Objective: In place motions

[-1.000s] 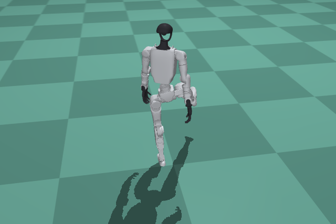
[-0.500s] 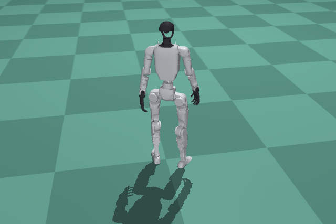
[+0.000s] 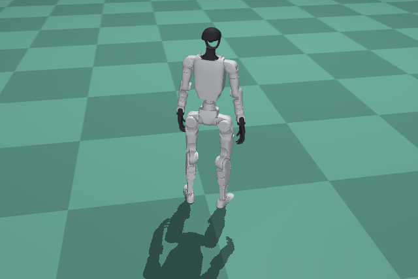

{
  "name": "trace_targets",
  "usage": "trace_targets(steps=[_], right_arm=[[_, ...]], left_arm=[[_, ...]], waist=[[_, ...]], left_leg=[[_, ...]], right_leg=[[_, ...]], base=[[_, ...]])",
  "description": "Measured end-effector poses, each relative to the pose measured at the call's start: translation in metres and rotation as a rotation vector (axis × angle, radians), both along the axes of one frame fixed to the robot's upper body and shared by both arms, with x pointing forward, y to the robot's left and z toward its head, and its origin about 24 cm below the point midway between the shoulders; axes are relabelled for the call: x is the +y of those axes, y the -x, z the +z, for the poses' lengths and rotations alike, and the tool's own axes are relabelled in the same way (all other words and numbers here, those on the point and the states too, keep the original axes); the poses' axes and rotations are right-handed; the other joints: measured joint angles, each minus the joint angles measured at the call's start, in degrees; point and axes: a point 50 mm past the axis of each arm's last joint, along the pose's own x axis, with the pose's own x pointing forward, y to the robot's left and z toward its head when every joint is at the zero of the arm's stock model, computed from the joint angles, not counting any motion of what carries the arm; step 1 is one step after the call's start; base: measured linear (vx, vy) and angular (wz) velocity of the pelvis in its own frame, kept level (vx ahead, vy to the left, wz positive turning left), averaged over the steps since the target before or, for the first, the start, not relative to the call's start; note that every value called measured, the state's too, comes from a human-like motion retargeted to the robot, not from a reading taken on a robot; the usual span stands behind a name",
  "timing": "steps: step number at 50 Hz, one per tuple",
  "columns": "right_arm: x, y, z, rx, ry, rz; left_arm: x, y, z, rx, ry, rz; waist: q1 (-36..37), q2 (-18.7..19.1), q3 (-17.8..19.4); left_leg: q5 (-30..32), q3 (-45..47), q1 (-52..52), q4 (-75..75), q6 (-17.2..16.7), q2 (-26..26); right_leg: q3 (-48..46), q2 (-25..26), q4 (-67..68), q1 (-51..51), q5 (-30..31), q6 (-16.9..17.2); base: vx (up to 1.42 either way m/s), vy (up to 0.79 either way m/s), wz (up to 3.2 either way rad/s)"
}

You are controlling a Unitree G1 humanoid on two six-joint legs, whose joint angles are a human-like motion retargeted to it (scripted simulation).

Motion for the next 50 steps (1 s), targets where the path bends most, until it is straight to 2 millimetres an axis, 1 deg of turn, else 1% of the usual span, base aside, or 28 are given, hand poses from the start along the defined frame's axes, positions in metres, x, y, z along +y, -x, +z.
trace_targets(steps=[5, 9, 12, 14, 18, 22, 29, 33, 38, 44, 50], right_arm=[[0.005, -0.014, -0.003, -0.034, -0.033, 0.023], [0.013, -0.031, -0.005, -0.079, -0.078, 0.056], [0.018, -0.044, -0.006, -0.115, -0.115, 0.088], [0.021, -0.051, -0.007, -0.132, -0.133, 0.111], [0.024, -0.062, -0.006, -0.156, -0.155, 0.164], [0.023, -0.066, -0.006, -0.163, -0.159, 0.195], [0.02, -0.06, -0.006, -0.142, -0.152, 0.177], [0.017, -0.055, -0.006, -0.126, -0.138, 0.161], [0.015, -0.047, -0.005, -0.103, -0.123, 0.155], [0.013, -0.04, -0.005, -0.071, -0.119, 0.14], [0.013, -0.036, -0.005, -0.069, -0.109, 0.136]], left_arm=[[-0.003, 0.028, 0.002, 0.109, 0.04, 0.039], [-0.002, 0.049, 0.006, 0.195, 0.044, 0.044], [-0.002, 0.058, 0.008, 0.232, 0.047, 0.055], [-0.002, 0.061, 0.008, 0.241, 0.049, 0.065], [-0.003, 0.059, 0.008, 0.234, 0.052, 0.089], [-0.003, 0.05, 0.006, 0.203, 0.052, 0.089], [-0.003, 0.03, 0.003, 0.131, 0.05, 0.055], [-0.003, 0.023, 0.002, 0.106, 0.053, 0.042], [-0.004, 0.022, 0.002, 0.102, 0.064, 0.033], [-0.004, 0.027, 0.003, 0.125, 0.076, 0.04], [-0.004, 0.032, 0.004, 0.143, 0.078, 0.04]], waist=[[-0.51, 0.66, -0.17], [-0.81, 0.96, -0.51], [-0.47, 0.95, -0.57], [-0.19, 0.86, -0.54], [0.22, 0.58, -0.52], [0.51, 0.16, -0.49], [1.18, -0.61, -0.42], [1.23, -0.85, -0.35], [1.04, -0.97, -0.67], [0.65, -0.87, -0.93], [0.54, -0.7, -1.02]], left_leg=[[0.11, 0.4, 0.63, -0.9, -0.01, -0.06], [0.18, 0.69, 0.6, -1.25, 0.03, -0.06], [0.27, 1.02, 0.78, -1.56, 0.08, -0.15], [0.34, 1.12, 0.91, -1.72, 0.15, -0.27], [0.5, 0.87, 0.95, -1.88, 0.31, -0.56], [0.64, 0.23, 0.71, -1.81, 0.44, -0.87], [0.84, -0.44, 0.34, -1.74, 0.58, -1.24], [0.94, -0.54, 0.42, -1.83, 0.65, -1.34], [1.1, -0.29, 0.58, -2.15, 0.67, -1.43], [1.08, 0.0, 0.64, -2.22, 0.65, -1.4], [1.05, 0.31, 0.77, -2.27, 0.65, -1.38]], right_leg=[[0.5, 0.19, 0.5, -0.49, 0.05, -0.15], [0.89, 0.19, 0.68, -1.11, 0.31, -0.12], [1.28, 0.08, 0.85, -1.46, 0.51, -0.05], [1.4, 0.0, 0.92, -1.52, 0.59, -0.02], [1.19, -0.25, 0.91, -1.35, 0.66, 0.08], [0.59, -0.58, 0.81, -1.03, 0.65, 0.21], [-0.05, -0.94, 0.61, -0.69, 0.62, 0.37], [-0.17, -0.98, 0.55, -0.48, 0.58, 0.42], [0.05, -0.97, 0.5, -0.55, 0.59, 0.45], [0.36, -0.93, 0.55, -0.77, 0.62, 0.44], [0.67, -0.91, 0.61, -0.9, 0.66, 0.4]], base=[[-0.02, 0.03, -0.03], [0.0, 0.0, 0.0], [0.0, 0.0, 0.0], [0.0, 0.0, 0.0], [0.0, 0.0, 0.0], [0.0, 0.0, 0.0], [0.0, 0.0, 0.0], [0.0, 0.0, 0.0], [0.0, 0.0, 0.0], [0.0, 0.0, 0.0], [0.0, 0.0, 0.0]])
